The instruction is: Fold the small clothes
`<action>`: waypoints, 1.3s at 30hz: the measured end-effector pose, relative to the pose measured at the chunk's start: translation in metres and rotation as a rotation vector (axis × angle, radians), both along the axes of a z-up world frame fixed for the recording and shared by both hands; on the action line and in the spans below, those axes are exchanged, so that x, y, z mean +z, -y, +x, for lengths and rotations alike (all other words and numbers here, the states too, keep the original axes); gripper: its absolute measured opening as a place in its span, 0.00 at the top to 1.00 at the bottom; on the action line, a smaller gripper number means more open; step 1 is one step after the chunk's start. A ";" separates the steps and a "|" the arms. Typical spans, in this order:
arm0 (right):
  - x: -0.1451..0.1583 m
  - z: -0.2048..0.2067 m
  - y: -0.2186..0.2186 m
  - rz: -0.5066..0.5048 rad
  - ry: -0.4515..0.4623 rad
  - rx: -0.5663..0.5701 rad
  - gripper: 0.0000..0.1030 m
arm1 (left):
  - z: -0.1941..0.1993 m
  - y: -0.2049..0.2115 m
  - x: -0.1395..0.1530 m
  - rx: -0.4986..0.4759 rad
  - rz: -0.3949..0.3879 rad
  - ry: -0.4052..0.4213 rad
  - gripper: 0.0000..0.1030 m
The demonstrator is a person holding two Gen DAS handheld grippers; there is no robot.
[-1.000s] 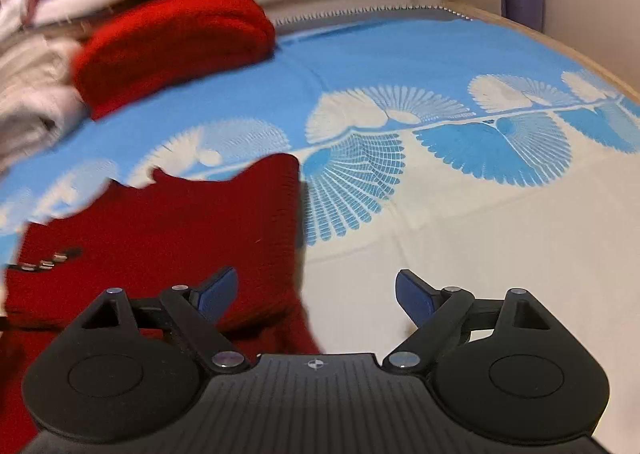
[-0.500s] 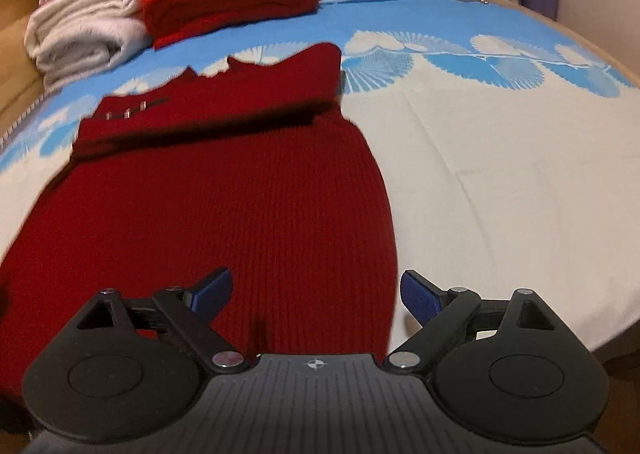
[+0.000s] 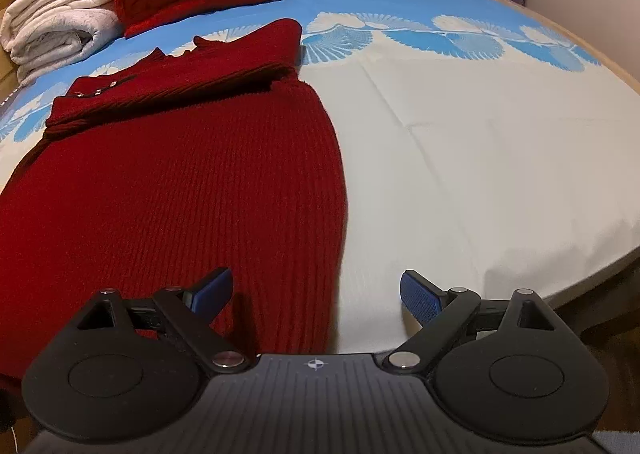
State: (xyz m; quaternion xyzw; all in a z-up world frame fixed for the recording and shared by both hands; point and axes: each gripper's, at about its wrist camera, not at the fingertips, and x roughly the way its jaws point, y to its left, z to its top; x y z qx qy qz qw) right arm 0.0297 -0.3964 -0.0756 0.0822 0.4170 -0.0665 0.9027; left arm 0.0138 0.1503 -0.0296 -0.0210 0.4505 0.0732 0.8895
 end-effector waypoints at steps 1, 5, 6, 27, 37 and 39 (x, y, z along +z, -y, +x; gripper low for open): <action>0.000 -0.002 -0.001 -0.004 0.000 0.002 0.11 | -0.001 0.000 -0.001 -0.002 0.002 -0.001 0.00; 0.000 -0.007 -0.003 -0.008 -0.003 -0.001 0.11 | -0.003 0.001 -0.001 -0.006 0.009 -0.001 0.00; -0.001 -0.008 -0.003 -0.007 -0.006 -0.005 0.11 | -0.003 0.002 -0.001 -0.006 0.010 -0.001 0.00; -0.005 -0.008 -0.001 0.012 -0.052 -0.009 0.11 | -0.002 0.001 -0.007 -0.023 -0.047 -0.049 0.00; -0.010 -0.010 0.006 0.109 -0.119 -0.035 0.11 | -0.013 0.000 -0.004 -0.046 -0.151 -0.058 0.00; -0.011 -0.010 0.005 0.133 -0.129 -0.008 0.12 | -0.014 0.003 -0.001 -0.062 -0.188 -0.043 0.00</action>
